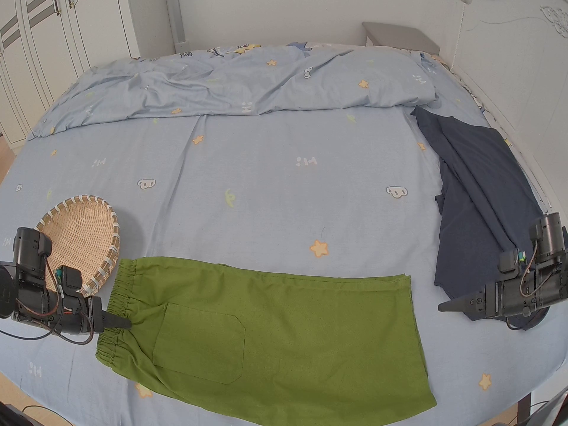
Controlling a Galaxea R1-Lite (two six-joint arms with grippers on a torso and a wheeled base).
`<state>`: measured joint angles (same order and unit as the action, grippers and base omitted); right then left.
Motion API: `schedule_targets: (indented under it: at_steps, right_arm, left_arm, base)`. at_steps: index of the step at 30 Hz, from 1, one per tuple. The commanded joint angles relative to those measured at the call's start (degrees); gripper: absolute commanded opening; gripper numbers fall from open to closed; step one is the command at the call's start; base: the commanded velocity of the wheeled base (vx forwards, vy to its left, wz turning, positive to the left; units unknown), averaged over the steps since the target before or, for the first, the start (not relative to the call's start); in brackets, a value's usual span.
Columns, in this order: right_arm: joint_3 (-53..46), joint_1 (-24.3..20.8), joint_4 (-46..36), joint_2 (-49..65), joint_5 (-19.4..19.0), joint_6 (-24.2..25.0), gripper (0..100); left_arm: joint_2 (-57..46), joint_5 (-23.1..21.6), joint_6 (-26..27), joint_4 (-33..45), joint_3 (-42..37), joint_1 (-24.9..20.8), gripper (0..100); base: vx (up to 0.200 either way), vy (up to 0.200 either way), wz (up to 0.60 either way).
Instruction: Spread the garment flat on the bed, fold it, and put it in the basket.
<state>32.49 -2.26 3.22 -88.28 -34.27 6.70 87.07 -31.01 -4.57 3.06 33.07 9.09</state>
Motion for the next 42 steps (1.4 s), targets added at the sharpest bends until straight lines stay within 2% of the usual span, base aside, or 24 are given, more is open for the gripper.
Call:
schedule_targets:
  at_steps: [1, 5, 10, 15, 20, 24, 26, 30, 31, 32, 35, 39, 41, 42]
  right_arm:
    - [4.87, -6.09, -4.01, 5.67, 2.28, 2.79, 100]
    - [3.64, -7.15, -4.01, 6.46, 3.95, 2.88, 100]
    - [3.46, -7.5, -3.57, 6.37, 4.65, 2.88, 100]
    - [3.64, -7.5, -3.57, 6.37, 4.65, 2.96, 100]
    - [3.81, -7.41, -3.83, 6.46, 4.65, 3.05, 100]
    - [4.07, -6.89, -3.83, 6.55, 4.74, 3.05, 100]
    - [4.25, -6.8, -4.01, 6.55, 4.74, 3.05, 100]
    - [4.34, -6.8, -4.1, 6.55, 4.74, 3.23, 100]
    - [4.34, -6.8, -4.1, 6.55, 4.74, 3.23, 100]
    - [4.34, -6.89, -4.1, 6.55, 5.0, 3.31, 100]
    - [4.34, -7.15, -4.01, 6.55, 5.88, 3.31, 100]
    - [4.25, -7.15, -3.92, 6.55, 6.67, 3.31, 100]
    - [4.16, -7.24, -3.92, 6.55, 6.76, 3.31, 100]
    - [4.16, -7.24, -3.92, 6.55, 6.76, 3.31, 100]
  left_arm:
    - [-4.1, 2.01, 0.79, 3.71, 4.72, -0.74, 0]
    - [-6.03, 2.45, 1.23, 5.29, 6.13, 1.8, 0]
    - [-7.61, 2.45, 4.66, 11.88, 9.73, 4.88, 0]
    - [-7.79, 2.54, 4.48, 13.64, 10.52, 3.91, 0]
    - [-9.46, 3.59, 0.35, 17.33, 13.6, -3.12, 0]
    - [-9.99, 11.68, -6.68, 23.31, 20.89, -13.49, 0]
    - [-9.9, 15.54, -8.52, 24.1, 23.26, -17.88, 0]
    - [-9.72, 20.38, -12.22, 24.19, 26.6, -27.64, 0]
    - [-9.63, 20.99, -12.57, 24.19, 26.96, -28.87, 0]
    - [-8.84, 23.89, -13.8, 24.45, 28.27, -32.74, 0]
    - [-5.15, 28.99, -15.38, 24.36, 30.91, -38.89, 0]
    - [-0.05, 32.68, -18.37, 24.36, 34.95, -47.5, 0]
    - [1.97, 33.83, -19.77, 23.83, 35.66, -50.84, 0]
    - [1.97, 33.83, -19.77, 23.83, 35.66, -50.84, 0]
  base:
    - [0.0, 0.0, 0.0]
    - [0.0, 0.0, 0.0]
    - [0.0, 0.0, 0.0]
    - [0.0, 0.0, 0.0]
    - [0.0, 0.0, 0.0]
    - [0.0, 0.0, 0.0]
    - [0.0, 0.0, 0.0]
    - [0.0, 0.0, 0.0]
    - [0.0, 0.0, 0.0]
    - [0.0, 0.0, 0.0]
    - [0.0, 0.0, 0.0]
    - [0.0, 0.0, 0.0]
    - [0.0, 0.0, 0.0]
    - [0.0, 0.0, 0.0]
